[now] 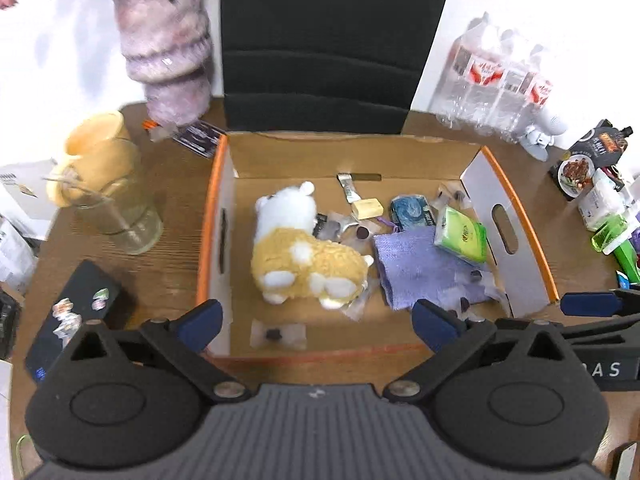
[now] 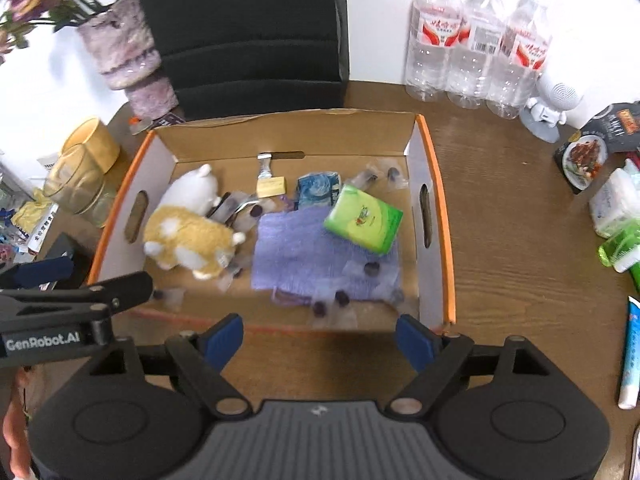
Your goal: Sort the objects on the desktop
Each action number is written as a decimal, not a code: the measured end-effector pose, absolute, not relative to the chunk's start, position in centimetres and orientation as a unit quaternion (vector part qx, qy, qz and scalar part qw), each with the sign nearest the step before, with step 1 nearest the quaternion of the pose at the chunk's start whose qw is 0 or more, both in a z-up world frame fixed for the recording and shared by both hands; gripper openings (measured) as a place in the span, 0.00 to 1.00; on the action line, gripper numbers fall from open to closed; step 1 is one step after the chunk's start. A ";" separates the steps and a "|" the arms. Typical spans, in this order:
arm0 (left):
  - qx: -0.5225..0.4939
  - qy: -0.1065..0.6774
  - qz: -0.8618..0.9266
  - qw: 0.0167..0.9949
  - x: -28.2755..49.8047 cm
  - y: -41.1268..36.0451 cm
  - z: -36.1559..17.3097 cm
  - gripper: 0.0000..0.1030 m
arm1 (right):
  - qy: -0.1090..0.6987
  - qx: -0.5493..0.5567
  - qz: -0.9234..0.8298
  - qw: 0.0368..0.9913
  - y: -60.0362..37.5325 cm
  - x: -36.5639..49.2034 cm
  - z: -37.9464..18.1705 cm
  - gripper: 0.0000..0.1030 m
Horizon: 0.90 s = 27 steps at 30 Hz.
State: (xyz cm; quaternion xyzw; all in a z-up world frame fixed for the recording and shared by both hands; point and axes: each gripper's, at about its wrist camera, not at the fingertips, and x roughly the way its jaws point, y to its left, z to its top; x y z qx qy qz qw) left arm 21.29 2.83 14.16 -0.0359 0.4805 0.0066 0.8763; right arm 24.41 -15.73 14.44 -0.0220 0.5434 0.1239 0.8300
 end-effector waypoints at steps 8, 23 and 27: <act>-0.035 0.447 -0.002 0.894 15.8 2.6 16.9 1.00 | 0.516 -0.019 0.129 0.847 -16.1 19.6 17.2 0.81; 0.004 0.314 0.032 0.949 1.4 1.9 10.4 1.00 | 0.379 -0.026 0.113 0.918 -16.5 5.4 11.3 0.89; 0.012 0.299 0.027 0.954 -1.8 1.9 6.1 1.00 | 0.353 -0.014 0.097 0.930 -16.4 2.2 7.1 0.89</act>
